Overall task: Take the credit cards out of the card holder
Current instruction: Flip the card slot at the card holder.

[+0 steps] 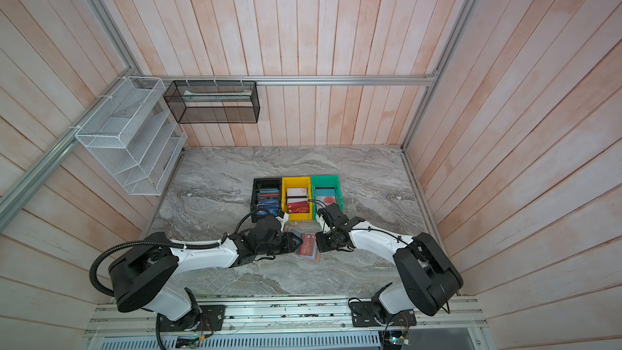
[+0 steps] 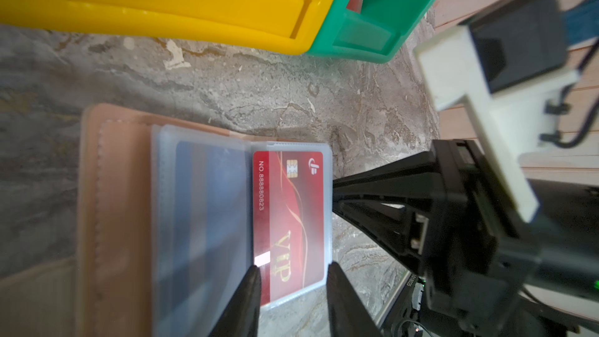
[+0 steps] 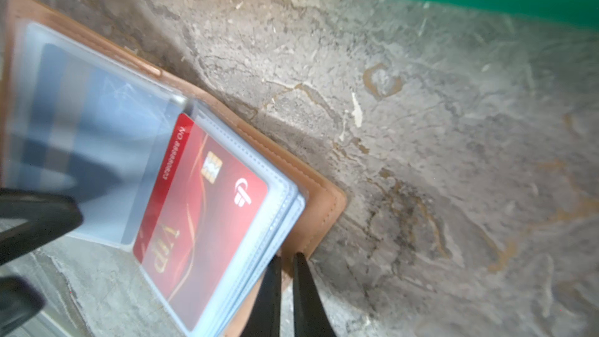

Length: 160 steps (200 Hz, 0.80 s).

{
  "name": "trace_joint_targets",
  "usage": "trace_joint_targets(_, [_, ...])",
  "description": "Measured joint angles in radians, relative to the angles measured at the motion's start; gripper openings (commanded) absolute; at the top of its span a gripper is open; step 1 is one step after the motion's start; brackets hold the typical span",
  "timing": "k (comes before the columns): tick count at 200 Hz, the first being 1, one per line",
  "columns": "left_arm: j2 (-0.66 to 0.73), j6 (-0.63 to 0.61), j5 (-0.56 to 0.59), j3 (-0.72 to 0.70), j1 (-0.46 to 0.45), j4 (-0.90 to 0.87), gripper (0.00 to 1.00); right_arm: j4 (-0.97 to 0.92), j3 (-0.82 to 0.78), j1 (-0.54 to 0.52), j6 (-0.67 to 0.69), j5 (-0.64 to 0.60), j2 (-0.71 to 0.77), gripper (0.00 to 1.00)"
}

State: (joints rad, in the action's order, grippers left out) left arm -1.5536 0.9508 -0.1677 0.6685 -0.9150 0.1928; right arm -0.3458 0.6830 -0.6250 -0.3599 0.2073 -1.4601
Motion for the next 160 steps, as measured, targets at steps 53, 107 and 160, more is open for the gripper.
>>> trace_joint_targets(53, [0.11,-0.004,0.04,-0.005,0.008,-0.06,0.37,0.005,0.0,0.003,0.0,0.003,-0.005,0.11])
trace_joint_targets(107, [0.153,-0.005,0.069,-0.026,0.04,-0.095,0.37,0.005,0.0,0.005,0.0,0.006,-0.006,0.11])
trace_joint_targets(160, [0.098,-0.012,0.074,-0.026,0.042,-0.146,0.37,0.006,0.0,0.006,0.001,0.009,-0.008,0.11])
